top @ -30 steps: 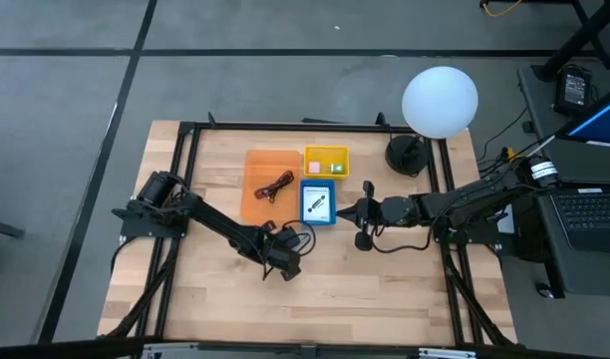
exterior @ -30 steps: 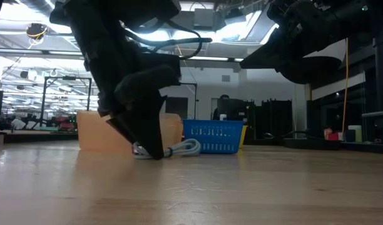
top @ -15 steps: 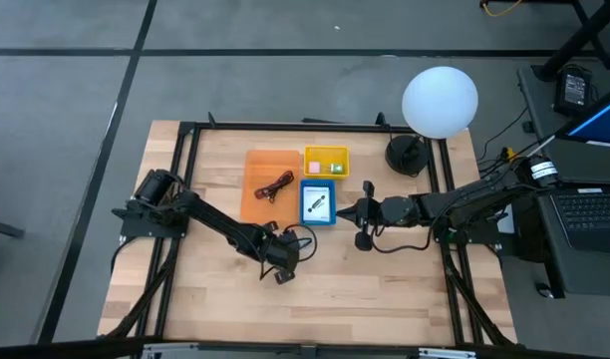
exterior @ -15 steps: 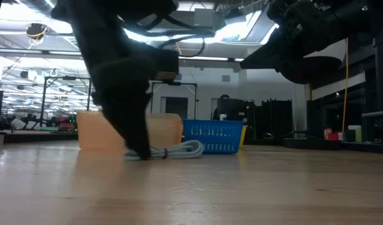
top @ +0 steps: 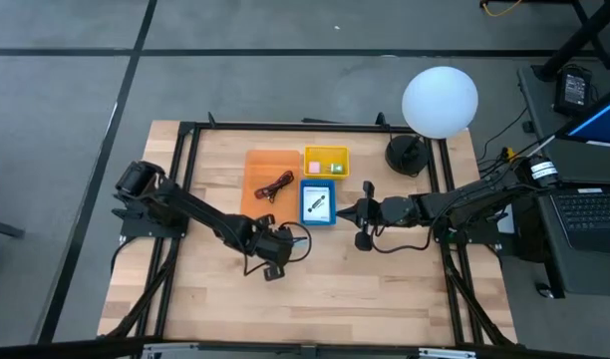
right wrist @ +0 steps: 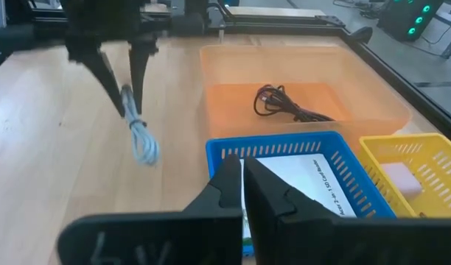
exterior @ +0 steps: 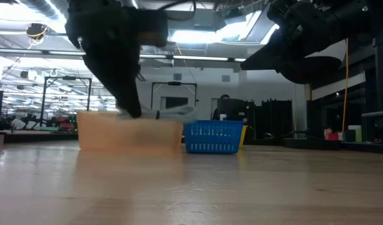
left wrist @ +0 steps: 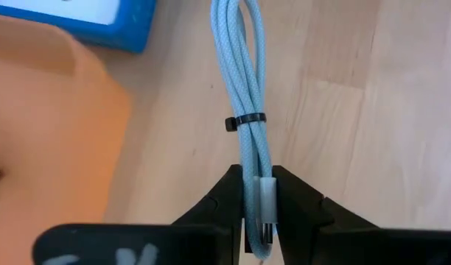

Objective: Pick and place items into bin
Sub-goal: Put the white charger cable into the orange bin

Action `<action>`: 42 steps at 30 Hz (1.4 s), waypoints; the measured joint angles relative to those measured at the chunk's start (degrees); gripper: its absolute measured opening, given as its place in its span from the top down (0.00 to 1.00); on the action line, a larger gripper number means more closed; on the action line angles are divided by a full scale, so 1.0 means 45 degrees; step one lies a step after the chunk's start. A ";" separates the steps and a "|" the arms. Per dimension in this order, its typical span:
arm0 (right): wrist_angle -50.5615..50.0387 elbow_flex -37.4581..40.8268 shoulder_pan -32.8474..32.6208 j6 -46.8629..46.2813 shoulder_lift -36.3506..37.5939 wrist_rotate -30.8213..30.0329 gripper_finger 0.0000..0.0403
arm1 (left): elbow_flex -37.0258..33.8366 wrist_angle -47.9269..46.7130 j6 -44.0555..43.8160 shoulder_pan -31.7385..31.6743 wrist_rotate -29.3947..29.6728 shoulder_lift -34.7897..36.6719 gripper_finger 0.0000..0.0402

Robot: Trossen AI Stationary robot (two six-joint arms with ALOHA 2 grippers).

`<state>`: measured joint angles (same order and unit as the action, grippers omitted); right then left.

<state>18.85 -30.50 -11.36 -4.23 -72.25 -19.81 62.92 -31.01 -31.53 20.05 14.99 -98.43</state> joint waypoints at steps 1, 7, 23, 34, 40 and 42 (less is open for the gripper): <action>-0.0018 0.0000 0.0000 0.0000 0.0000 0.0000 1.00 | 0.0000 -0.0204 0.0123 0.0000 0.0021 0.0169 0.88; -0.0054 0.0000 0.0000 0.0000 0.0005 0.0000 1.00 | 0.0002 -0.1588 0.0298 0.0000 0.0175 0.1234 0.88; -0.0125 0.0000 0.0000 0.0005 0.0005 0.0000 1.00 | -0.2781 0.0509 0.2041 0.0000 0.1453 0.5355 0.88; -0.0049 0.0000 -0.0003 0.0053 0.0005 0.0000 1.00 | -0.6572 0.6029 0.4166 -0.0033 0.0945 0.7877 0.88; 0.0002 0.0000 0.0000 0.0058 0.0005 0.0000 1.00 | -0.8004 0.8031 0.4513 -0.0467 0.0611 0.8455 0.88; 0.0047 0.0000 0.0000 0.0096 0.0005 0.0000 1.00 | -0.8199 0.8256 0.4528 -0.0717 0.0627 0.8509 0.88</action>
<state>19.06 -30.50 -11.35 -3.80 -72.23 -19.81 26.02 6.14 -11.16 16.83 17.81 -60.14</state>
